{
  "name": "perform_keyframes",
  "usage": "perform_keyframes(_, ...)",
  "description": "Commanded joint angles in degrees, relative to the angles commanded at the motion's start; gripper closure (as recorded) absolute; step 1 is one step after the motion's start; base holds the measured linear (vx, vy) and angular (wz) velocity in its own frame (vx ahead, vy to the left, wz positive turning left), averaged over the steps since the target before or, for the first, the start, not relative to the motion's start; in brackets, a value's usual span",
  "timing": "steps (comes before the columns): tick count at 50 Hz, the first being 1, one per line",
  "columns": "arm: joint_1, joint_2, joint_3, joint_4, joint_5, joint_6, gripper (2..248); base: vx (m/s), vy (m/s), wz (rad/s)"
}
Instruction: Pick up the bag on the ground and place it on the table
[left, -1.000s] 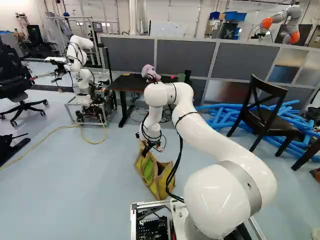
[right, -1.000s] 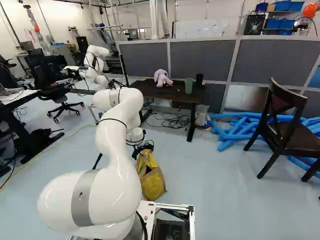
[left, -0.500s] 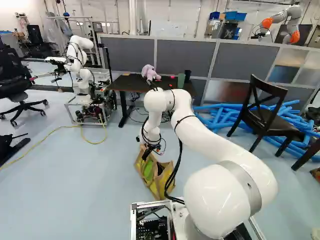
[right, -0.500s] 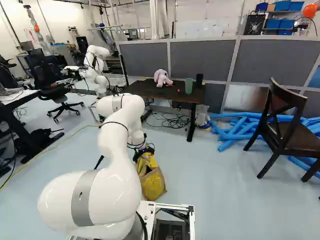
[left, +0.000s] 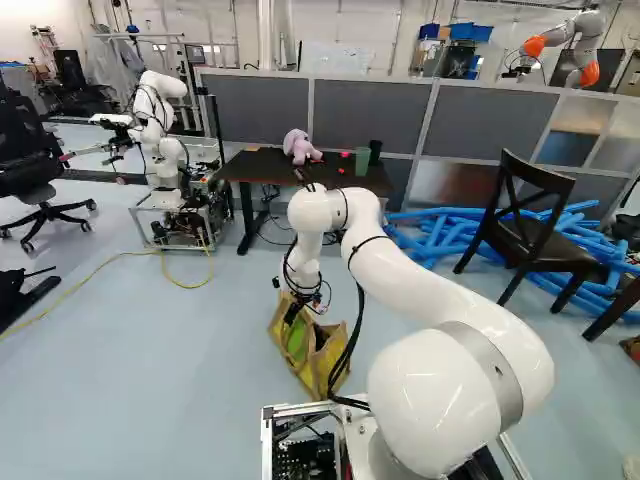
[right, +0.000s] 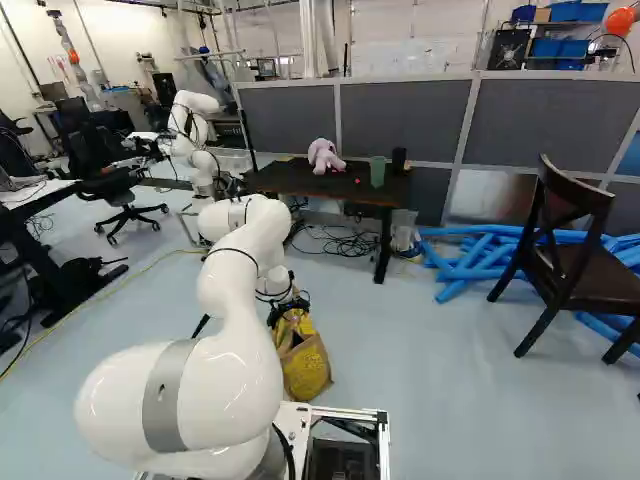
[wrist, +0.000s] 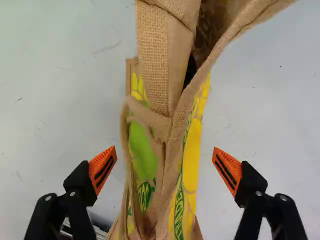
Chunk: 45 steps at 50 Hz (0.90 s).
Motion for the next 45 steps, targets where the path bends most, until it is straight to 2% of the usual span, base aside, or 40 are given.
perform_keyframes(9, 0.0, 0.0, 0.0, 0.0, 0.0, 0.0, 5, 0.0, 0.0, 0.0)
perform_keyframes(10, 0.0, 0.0, 0.0, 0.0, 0.0, 0.0, 37, 0.0, 0.0, 0.0)
perform_keyframes(14, 0.0, 0.0, 0.0, 0.0, 0.0, 0.0, 37, 0.0, 0.0, 0.0)
perform_keyframes(15, 0.0, 0.0, 0.0, 0.0, 0.0, 0.0, 73, 0.0, 0.0, 0.0)
perform_keyframes(19, 0.0, 0.0, 0.0, 0.0, 0.0, 0.0, 73, 0.0, 0.0, 0.0)
perform_keyframes(20, 0.0, 0.0, 0.0, 0.0, 0.0, 0.0, 111, 0.0, 0.0, 0.0)
perform_keyframes(25, 0.0, 0.0, 0.0, 0.0, 0.0, 0.0, 111, 0.0, 0.0, 0.0)
perform_keyframes(26, 0.0, 0.0, 0.0, 0.0, 0.0, 0.0, 149, 0.0, 0.0, 0.0)
perform_keyframes(30, 0.0, 0.0, 0.0, 0.0, 0.0, 0.0, 149, 0.0, 0.0, 0.0)
perform_keyframes(31, 0.0, 0.0, 0.0, 0.0, 0.0, 0.0, 187, 0.0, 0.0, 0.0)
perform_keyframes(35, 0.0, 0.0, 0.0, 0.0, 0.0, 0.0, 187, 0.0, 0.0, 0.0)
perform_keyframes(36, 0.0, 0.0, 0.0, 0.0, 0.0, 0.0, 222, 0.0, 0.0, 0.0)
perform_keyframes(45, 0.0, 0.0, 0.0, 0.0, 0.0, 0.0, 226, 0.0, 0.0, 0.0)
